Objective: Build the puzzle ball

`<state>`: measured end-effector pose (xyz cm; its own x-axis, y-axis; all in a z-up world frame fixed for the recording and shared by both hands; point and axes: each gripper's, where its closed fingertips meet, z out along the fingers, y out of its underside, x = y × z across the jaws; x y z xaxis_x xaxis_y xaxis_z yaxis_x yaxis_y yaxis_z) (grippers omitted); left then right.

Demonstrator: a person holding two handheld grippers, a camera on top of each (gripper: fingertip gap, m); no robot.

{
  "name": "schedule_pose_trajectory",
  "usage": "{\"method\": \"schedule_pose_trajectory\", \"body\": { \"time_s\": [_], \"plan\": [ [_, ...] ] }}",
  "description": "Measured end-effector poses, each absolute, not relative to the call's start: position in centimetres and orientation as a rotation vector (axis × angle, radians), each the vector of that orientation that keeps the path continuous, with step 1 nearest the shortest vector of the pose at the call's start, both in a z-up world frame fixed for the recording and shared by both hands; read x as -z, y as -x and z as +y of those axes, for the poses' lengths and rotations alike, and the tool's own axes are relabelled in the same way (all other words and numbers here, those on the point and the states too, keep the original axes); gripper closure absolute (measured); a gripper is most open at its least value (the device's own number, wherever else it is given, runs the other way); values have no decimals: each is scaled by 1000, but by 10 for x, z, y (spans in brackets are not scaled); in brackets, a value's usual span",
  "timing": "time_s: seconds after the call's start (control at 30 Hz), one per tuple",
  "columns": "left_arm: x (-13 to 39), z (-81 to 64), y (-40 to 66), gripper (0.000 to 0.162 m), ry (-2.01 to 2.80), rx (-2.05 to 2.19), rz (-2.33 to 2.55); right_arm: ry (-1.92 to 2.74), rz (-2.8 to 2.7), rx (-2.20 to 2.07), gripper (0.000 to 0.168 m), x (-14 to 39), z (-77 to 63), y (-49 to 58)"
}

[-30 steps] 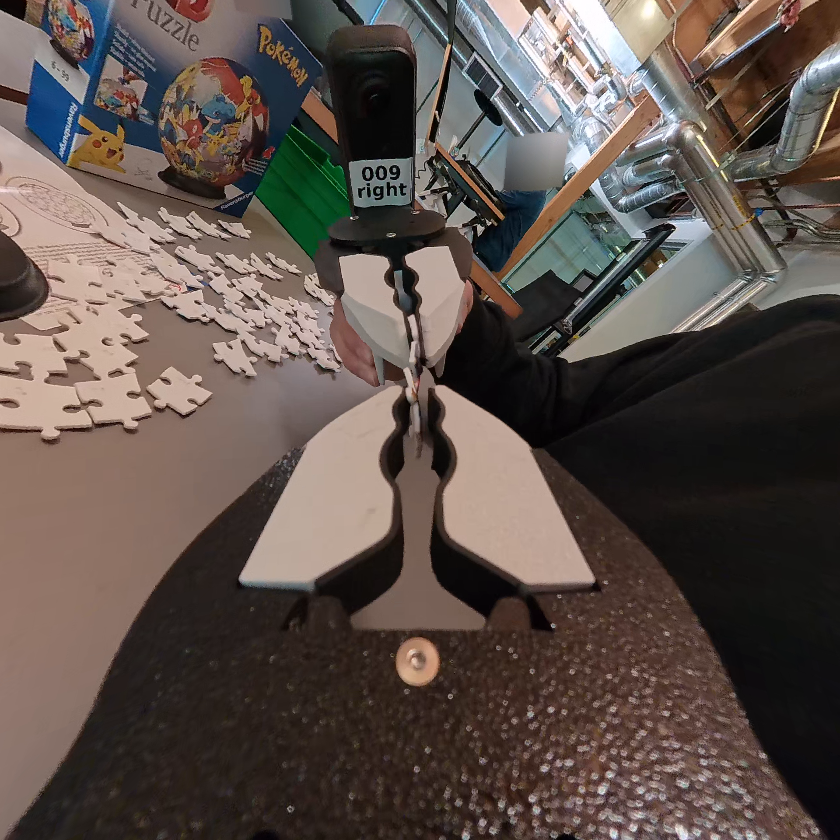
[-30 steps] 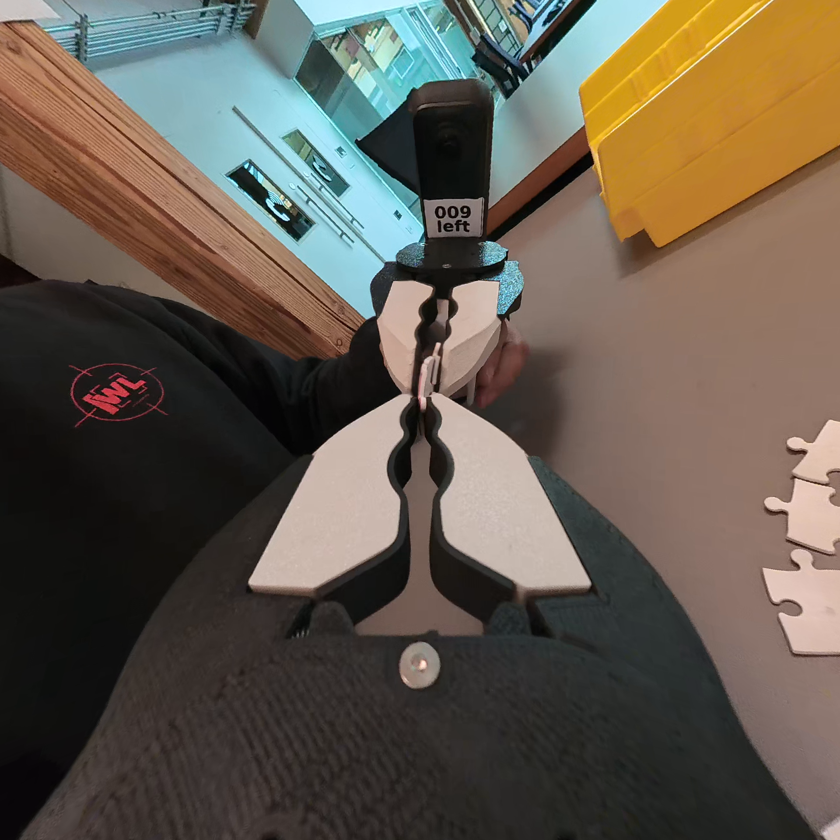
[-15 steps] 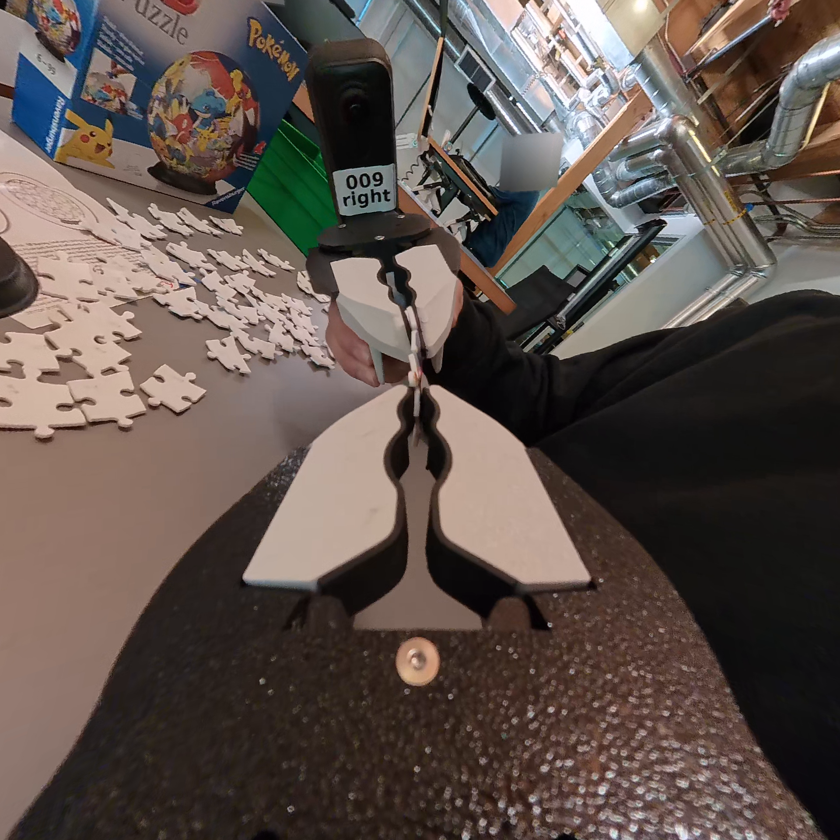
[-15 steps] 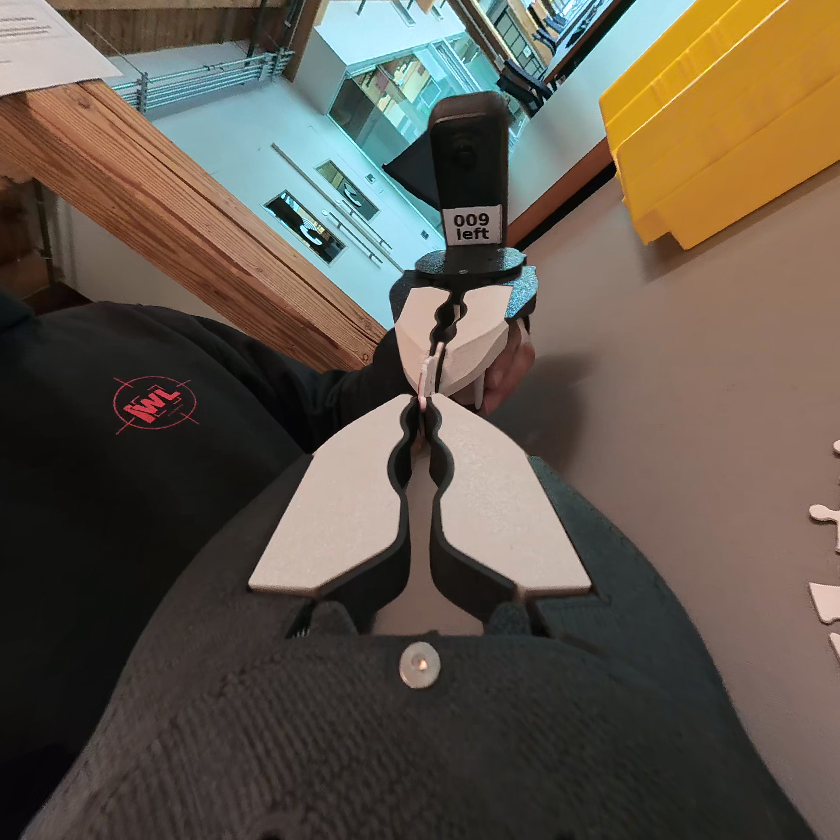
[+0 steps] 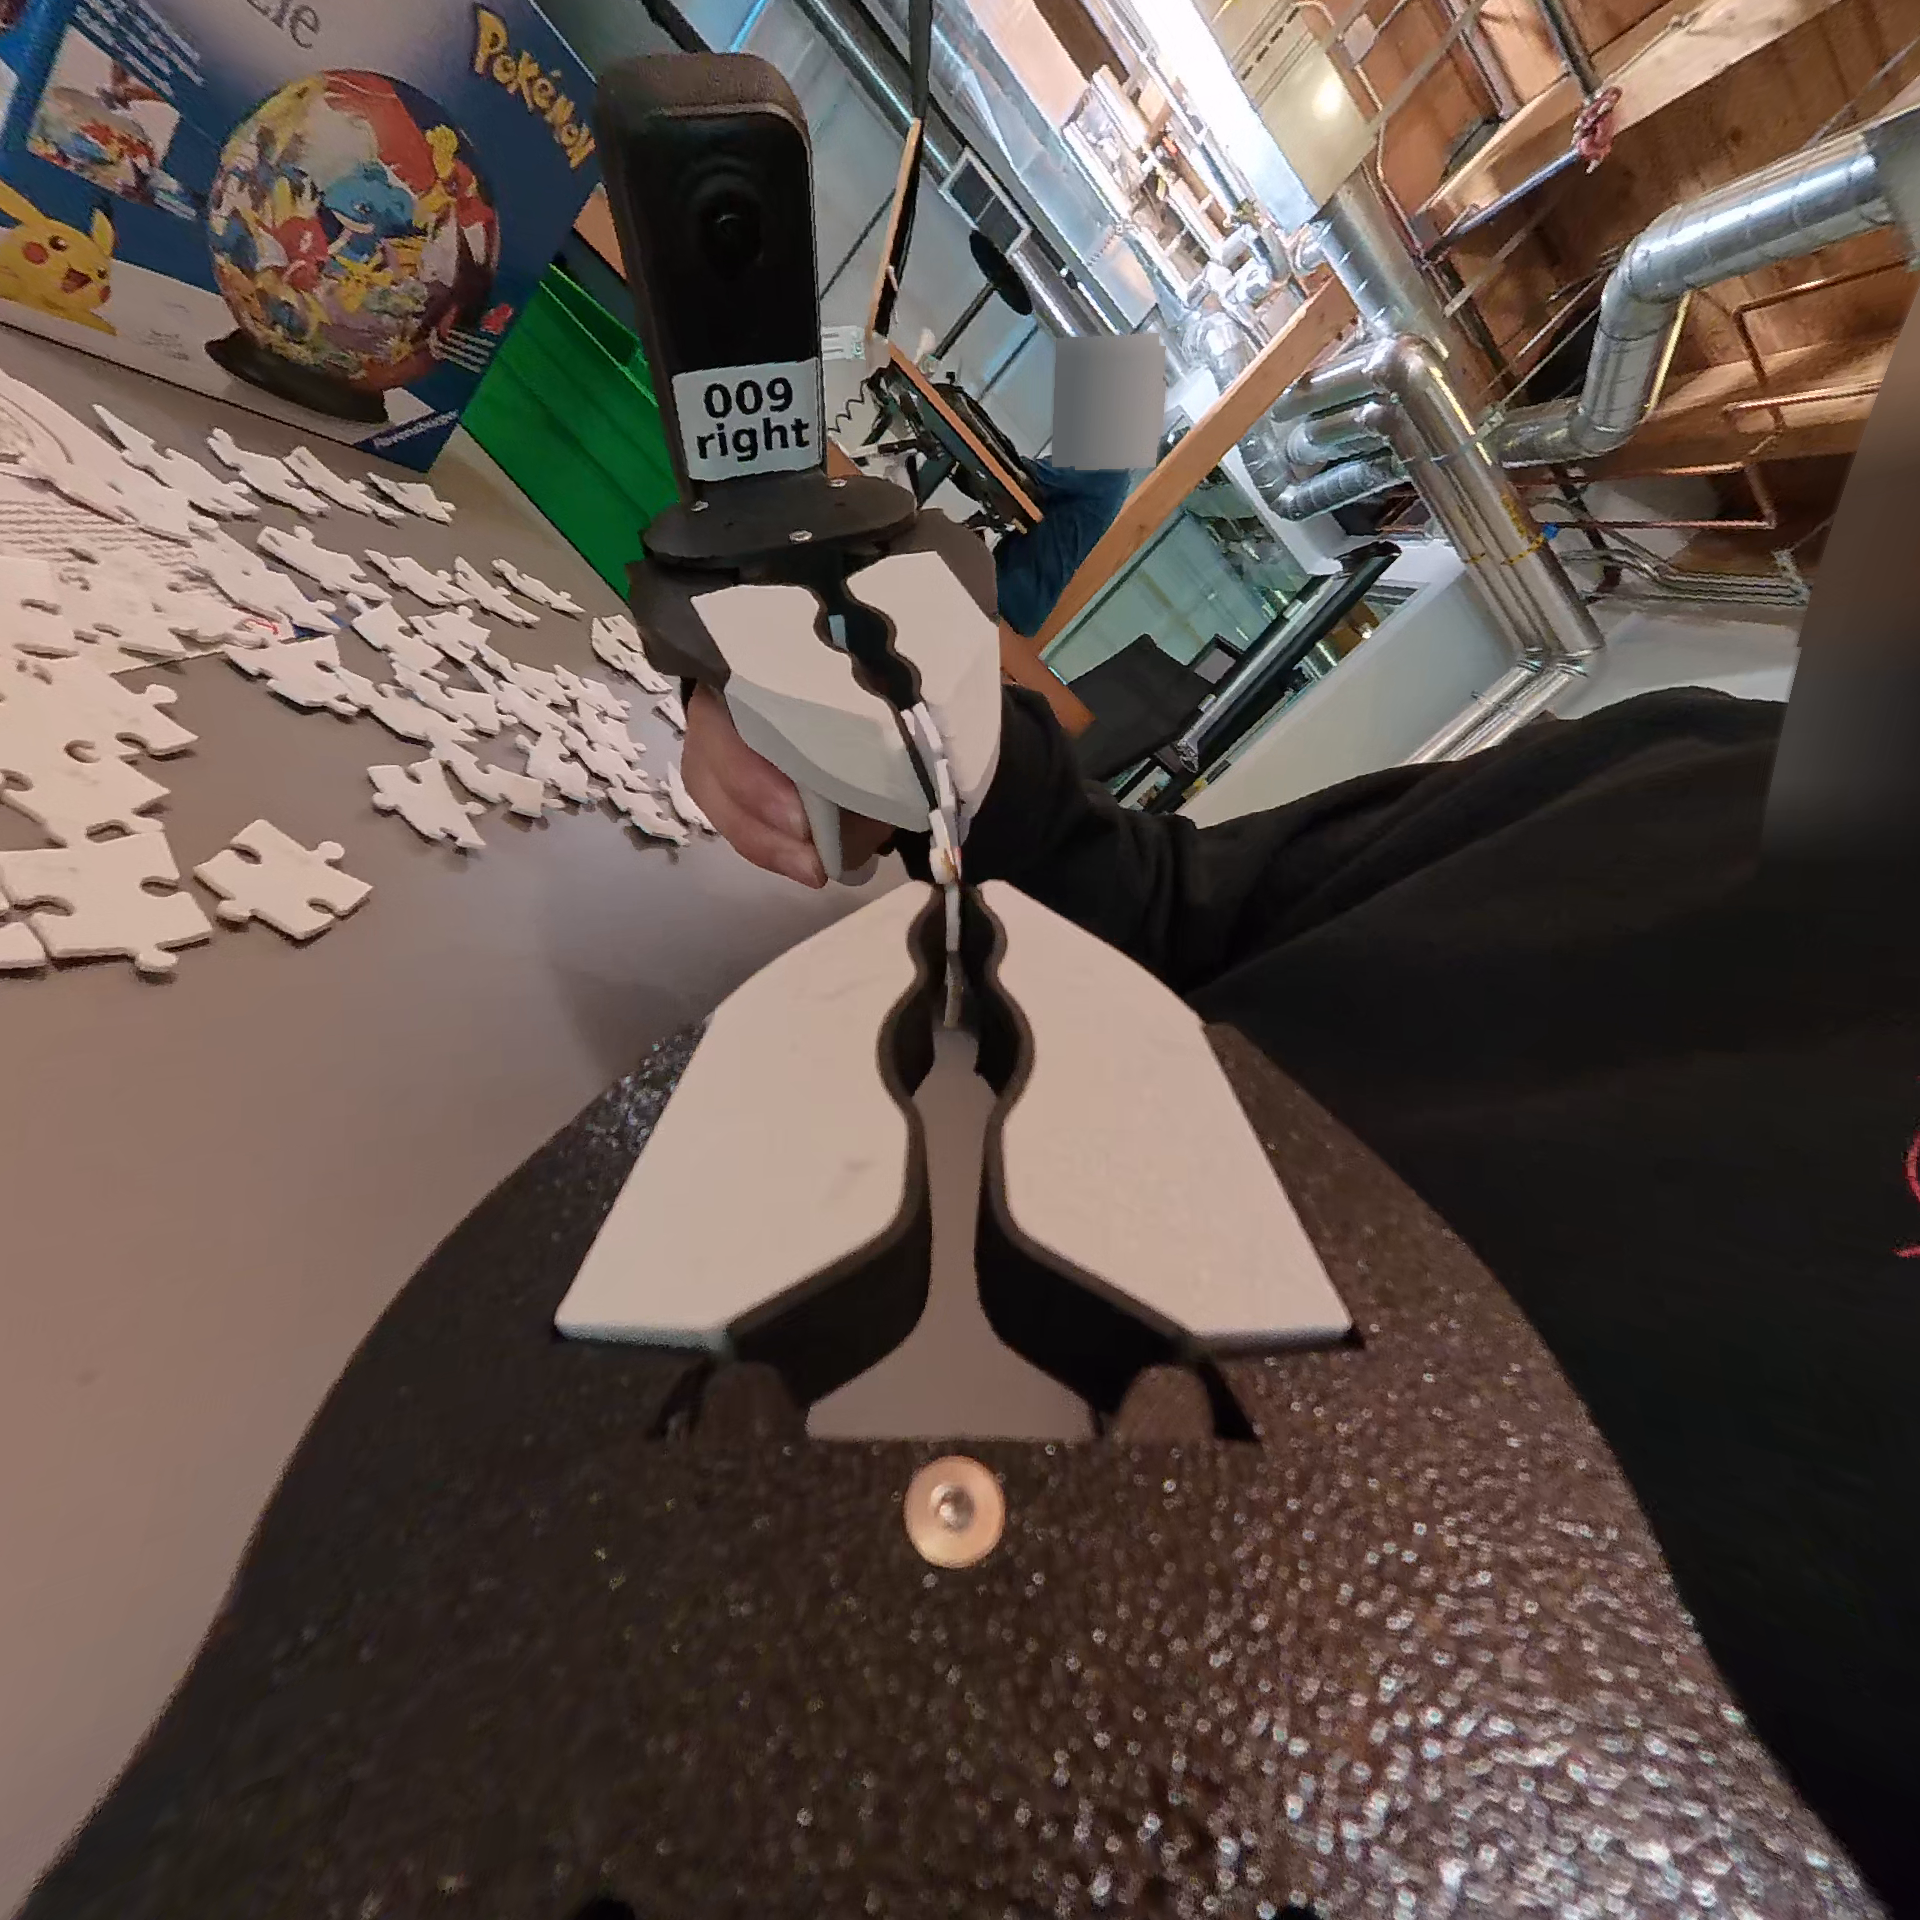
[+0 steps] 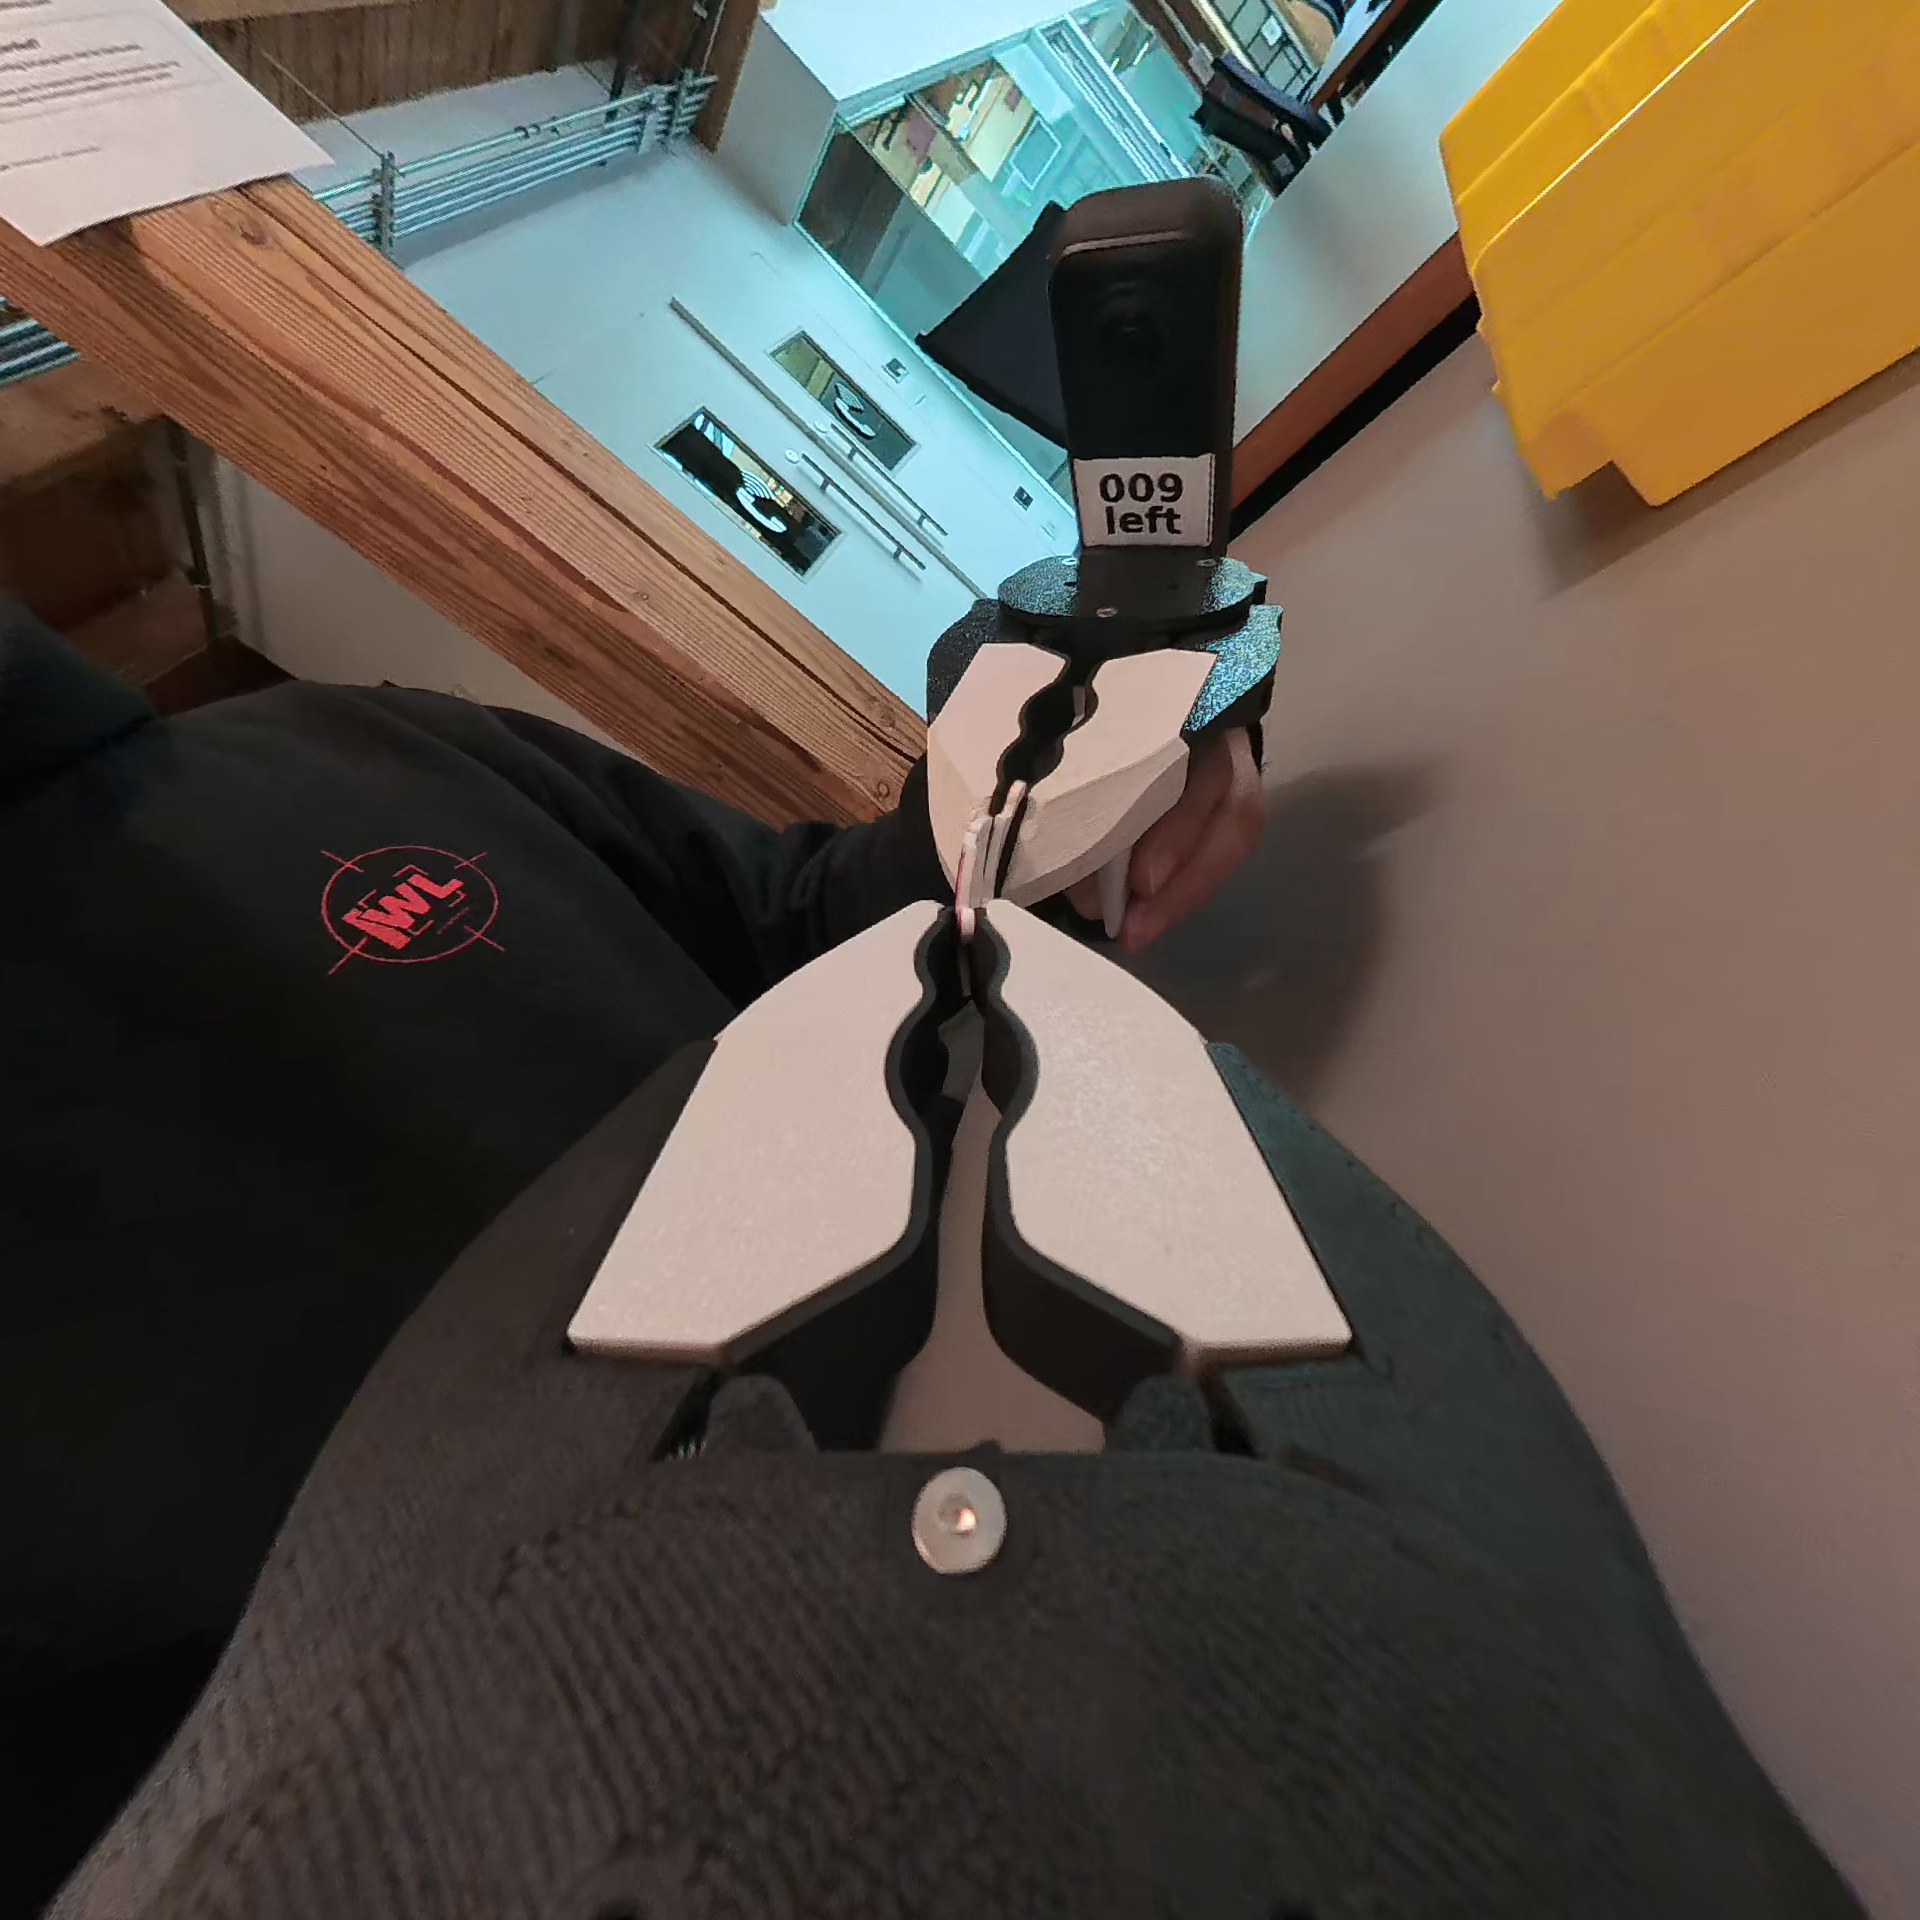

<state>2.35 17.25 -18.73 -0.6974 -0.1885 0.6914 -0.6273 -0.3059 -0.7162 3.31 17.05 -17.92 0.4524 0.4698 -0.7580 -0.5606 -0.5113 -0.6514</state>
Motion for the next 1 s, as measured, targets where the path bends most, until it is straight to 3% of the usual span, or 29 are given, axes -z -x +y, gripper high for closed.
{"method": "schedule_pose_trajectory", "body": {
  "time_s": [0.13,0.3,1.0],
  "plan": [
    [184,172,-25,152,-1037,-2096,-1619,1682,85,-1245,166,179,171,-36],
    [187,170,-30,160,-1081,-2097,-1650,1690,81,-1222,166,179,171,-36],
    [194,168,-25,160,-1014,-2064,-1780,1758,47,-1205,164,188,171,-30]
  ]
}}
